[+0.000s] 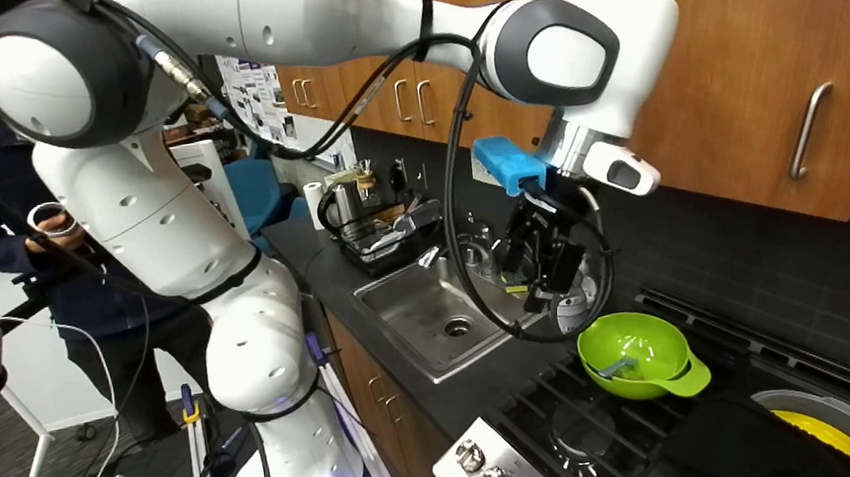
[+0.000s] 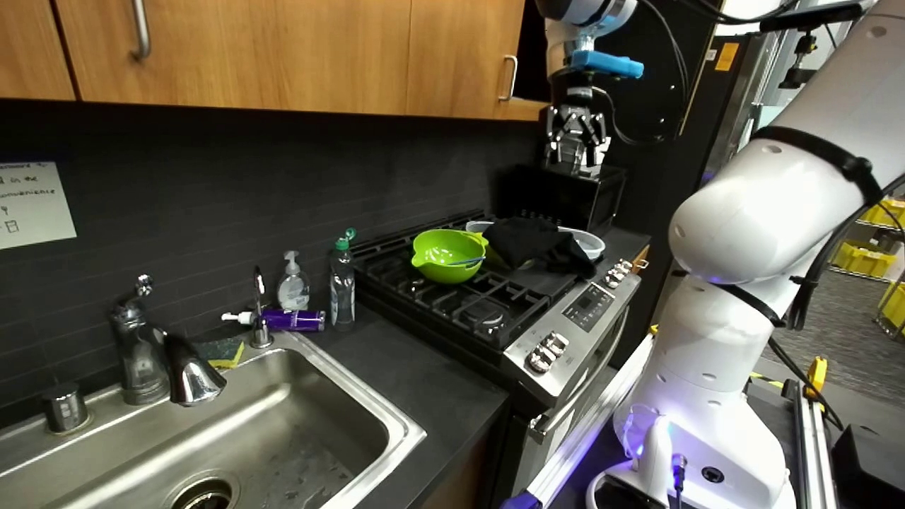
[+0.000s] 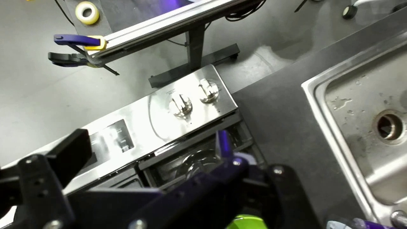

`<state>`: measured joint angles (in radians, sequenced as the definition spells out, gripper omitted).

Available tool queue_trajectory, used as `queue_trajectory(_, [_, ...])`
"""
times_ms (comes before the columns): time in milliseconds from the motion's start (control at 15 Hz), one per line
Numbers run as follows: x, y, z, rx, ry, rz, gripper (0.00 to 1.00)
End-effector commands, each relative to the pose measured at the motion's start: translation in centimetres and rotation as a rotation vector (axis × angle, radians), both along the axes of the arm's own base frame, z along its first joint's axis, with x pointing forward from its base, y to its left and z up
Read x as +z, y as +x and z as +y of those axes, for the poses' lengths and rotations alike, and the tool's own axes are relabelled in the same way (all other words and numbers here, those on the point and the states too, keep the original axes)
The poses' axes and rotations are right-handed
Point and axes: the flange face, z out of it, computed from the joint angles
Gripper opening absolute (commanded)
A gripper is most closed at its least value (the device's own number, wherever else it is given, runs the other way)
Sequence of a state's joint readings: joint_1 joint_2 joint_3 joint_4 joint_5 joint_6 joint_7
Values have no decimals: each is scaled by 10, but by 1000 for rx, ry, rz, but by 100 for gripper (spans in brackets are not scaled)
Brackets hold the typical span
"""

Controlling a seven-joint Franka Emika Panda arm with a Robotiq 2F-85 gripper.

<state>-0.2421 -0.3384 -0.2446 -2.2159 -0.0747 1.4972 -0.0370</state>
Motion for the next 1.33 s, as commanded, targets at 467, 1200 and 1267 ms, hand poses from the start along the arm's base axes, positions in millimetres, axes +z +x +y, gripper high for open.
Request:
queue_trajectory(467, [-28, -63, -9, 277, 248, -352, 100])
queue_trajectory(1200, [-42, -37, 20, 485, 189, -418, 100])
queue_trajectory(1267, [-41, -34, 22, 494, 170, -431, 100])
